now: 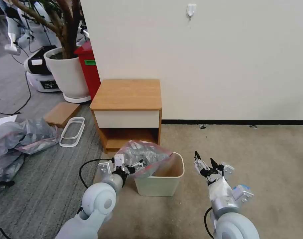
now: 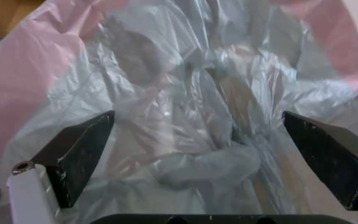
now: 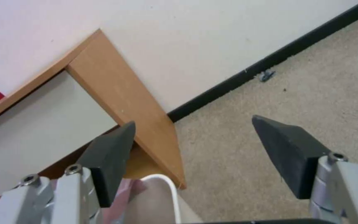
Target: Pick up the garbage bag from the table and place it over the trash can.
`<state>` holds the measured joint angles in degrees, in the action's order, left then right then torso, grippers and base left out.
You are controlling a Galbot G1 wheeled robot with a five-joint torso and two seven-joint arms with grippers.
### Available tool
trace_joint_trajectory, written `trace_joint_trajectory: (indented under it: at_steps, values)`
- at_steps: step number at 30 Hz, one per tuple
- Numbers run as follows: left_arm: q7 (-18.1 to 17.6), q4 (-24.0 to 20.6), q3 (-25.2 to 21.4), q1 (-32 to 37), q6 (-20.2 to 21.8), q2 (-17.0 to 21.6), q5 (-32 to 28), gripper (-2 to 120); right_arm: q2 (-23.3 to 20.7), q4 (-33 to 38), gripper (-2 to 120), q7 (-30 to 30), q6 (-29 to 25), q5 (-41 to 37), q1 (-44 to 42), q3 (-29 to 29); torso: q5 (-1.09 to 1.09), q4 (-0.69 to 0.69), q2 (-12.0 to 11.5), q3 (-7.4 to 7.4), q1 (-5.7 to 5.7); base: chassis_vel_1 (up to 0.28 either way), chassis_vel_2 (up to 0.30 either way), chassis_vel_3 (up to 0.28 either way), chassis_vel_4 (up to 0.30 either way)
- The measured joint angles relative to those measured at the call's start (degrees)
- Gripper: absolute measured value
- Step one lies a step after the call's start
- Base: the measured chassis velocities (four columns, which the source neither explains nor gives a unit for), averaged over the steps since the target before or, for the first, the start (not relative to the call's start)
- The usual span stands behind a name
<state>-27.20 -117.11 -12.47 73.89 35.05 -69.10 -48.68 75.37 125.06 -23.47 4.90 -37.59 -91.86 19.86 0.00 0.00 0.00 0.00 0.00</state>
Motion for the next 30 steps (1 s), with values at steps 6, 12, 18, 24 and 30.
trace_joint_trajectory:
  at_steps: [6, 12, 18, 24, 30]
  values:
    - [0.03, 0.99, 0.23, -0.47, 0.07, 0.45, 0.14, 100, 0.12, -0.22, 75, 0.00, -0.20, -0.03, -0.17, 0.12, 0.00, 0.00, 0.00, 0.00, 0.00, 0.000, 0.000, 0.000, 0.000]
    - [-0.02, 1.77, 0.61, -1.09, 0.29, 1.55, 0.10, 100, 0.37, -0.37, 72, 0.00, -0.40, 0.04, -0.43, 0.17, 0.00, 0.00, 0.00, 0.00, 0.00, 0.000, 0.000, 0.000, 0.000]
    - [-1.23, 2.37, 2.00, -2.30, 1.04, 2.88, -1.05, 83, 0.65, -0.58, 68, 0.00, -0.64, 0.29, -0.83, 0.31, 0.00, 0.00, 0.00, 0.00, 0.00, 0.000, 0.000, 0.000, 0.000]
    - [-3.09, 2.86, 3.11, -3.38, 1.78, 3.30, -2.98, 66, 0.66, -0.84, 64, 0.00, -1.02, 0.41, -1.16, 0.63, 0.00, 0.00, 0.00, 0.00, 0.00, 0.000, 0.000, 0.000, 0.000]
    - [-6.37, 3.31, 4.27, -4.77, 3.18, 3.49, -6.35, 66, 0.49, -1.03, 63, 0.00, -1.13, 0.41, -1.16, 0.86, 0.00, 0.00, 0.00, 0.00, 0.00, 0.000, 0.000, 0.000, 0.000]
